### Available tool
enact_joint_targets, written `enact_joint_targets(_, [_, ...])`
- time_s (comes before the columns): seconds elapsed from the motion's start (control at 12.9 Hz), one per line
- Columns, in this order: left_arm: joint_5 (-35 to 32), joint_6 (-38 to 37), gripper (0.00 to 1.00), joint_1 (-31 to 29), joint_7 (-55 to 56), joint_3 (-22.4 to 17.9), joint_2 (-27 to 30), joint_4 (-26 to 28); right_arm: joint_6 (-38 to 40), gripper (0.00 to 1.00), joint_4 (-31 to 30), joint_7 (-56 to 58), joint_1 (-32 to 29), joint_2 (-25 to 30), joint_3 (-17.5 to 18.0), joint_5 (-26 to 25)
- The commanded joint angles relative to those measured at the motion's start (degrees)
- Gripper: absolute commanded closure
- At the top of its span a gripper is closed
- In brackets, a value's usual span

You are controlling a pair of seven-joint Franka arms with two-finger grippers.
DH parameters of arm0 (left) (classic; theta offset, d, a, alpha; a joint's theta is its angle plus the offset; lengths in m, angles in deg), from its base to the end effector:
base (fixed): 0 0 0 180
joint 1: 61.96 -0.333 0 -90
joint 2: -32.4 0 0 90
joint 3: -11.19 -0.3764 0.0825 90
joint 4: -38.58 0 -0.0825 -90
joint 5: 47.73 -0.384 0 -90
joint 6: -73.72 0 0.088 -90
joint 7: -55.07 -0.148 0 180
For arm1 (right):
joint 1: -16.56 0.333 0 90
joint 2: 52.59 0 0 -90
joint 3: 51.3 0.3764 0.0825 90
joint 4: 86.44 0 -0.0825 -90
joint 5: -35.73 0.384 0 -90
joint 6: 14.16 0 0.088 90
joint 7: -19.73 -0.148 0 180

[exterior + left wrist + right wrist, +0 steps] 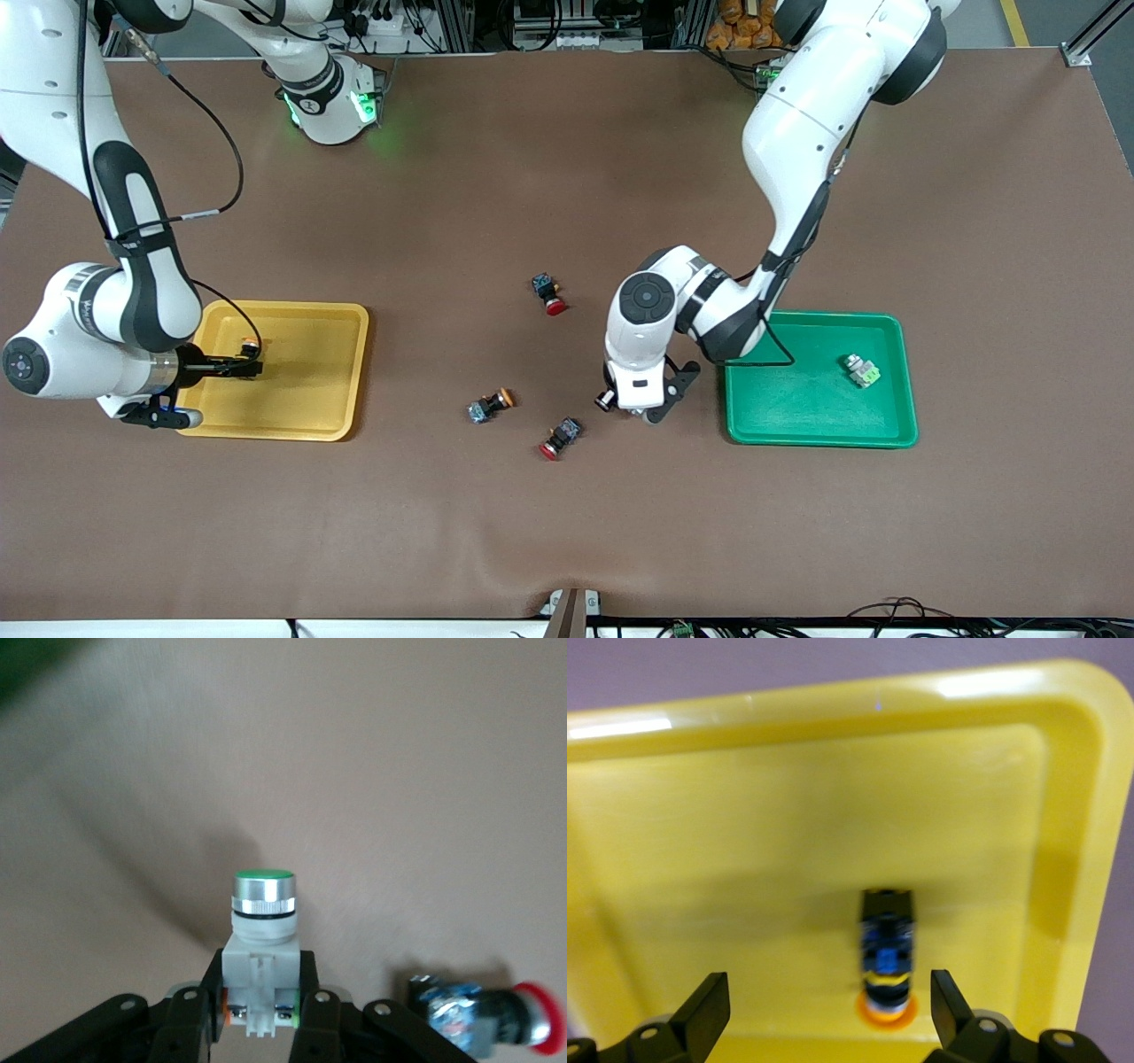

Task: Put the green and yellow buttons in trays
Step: 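Grasp the green button with the left gripper while the right gripper releases the blue button, then place the green button in the green tray while the right gripper grasps a blue button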

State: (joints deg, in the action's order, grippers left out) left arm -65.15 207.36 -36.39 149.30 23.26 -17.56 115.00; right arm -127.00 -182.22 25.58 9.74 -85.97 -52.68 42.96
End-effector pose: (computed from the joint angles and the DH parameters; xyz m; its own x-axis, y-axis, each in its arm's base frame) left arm 0.6725 -0.4476 0.2247 0.6318 0.7714 0.0763 0.7577 -0.6353 0.1493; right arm 0.6644 -0.0811 0.2572 0.9584 -0.0848 -0.2725 -0.1194 -0.9864 -0.1128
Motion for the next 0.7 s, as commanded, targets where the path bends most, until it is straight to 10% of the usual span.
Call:
enact_joint_targets(0.0, [-0.5,-6.6,1.00,-3.1,-3.4,0.9,6.7,1.9,7.4,0.00,5.0,-8.1,3.4,1.5,0.1,3.2])
enact_joint_targets(0.62, [1.0,-9.5,1.00,-34.9,-30.6,20.9,26.6,26.6,8.4,0.00,12.2,-47.3,18.1,0.9,1.4,8.1])
